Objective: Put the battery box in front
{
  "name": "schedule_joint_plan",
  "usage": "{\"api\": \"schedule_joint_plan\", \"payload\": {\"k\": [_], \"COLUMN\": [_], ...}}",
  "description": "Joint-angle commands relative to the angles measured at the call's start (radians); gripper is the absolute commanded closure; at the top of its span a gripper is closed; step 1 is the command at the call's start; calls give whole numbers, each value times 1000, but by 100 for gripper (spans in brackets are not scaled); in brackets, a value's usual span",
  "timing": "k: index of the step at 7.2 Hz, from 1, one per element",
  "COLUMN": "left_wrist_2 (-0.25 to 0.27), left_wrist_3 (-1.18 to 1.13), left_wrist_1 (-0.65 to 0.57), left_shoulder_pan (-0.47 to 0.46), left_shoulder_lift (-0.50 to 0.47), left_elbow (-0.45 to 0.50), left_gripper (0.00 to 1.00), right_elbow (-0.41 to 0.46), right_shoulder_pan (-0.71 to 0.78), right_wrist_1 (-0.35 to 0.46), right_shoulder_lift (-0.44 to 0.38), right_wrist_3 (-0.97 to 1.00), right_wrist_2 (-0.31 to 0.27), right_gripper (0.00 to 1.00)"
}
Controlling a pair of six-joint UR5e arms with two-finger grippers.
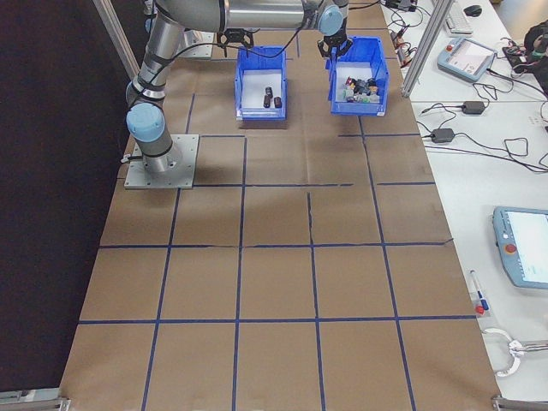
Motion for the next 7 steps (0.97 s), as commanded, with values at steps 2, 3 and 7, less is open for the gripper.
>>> {"api": "schedule_joint_plan", "payload": {"k": [2,3,7], "left_wrist_2": [4,7,18], "left_wrist_3": [-78,-76,-69], "left_wrist_1": [35,41,90], "left_shoulder_pan": [-69,-75,-87], "left_shoulder_lift": [-87,-120,-134], "left_elbow": [7,28,68], "left_gripper": [0,9,100], "right_elbow": [207,295,629], "right_shoulder_pan": [-247,-319,-534], "right_wrist_1": [14,-1,-65], "right_shoulder_lift": [-208,-280,-534], "right_wrist_3": [-305,-389,-535], "right_wrist_2": [-7,-7,65], "right_gripper": [100,100,100]}}
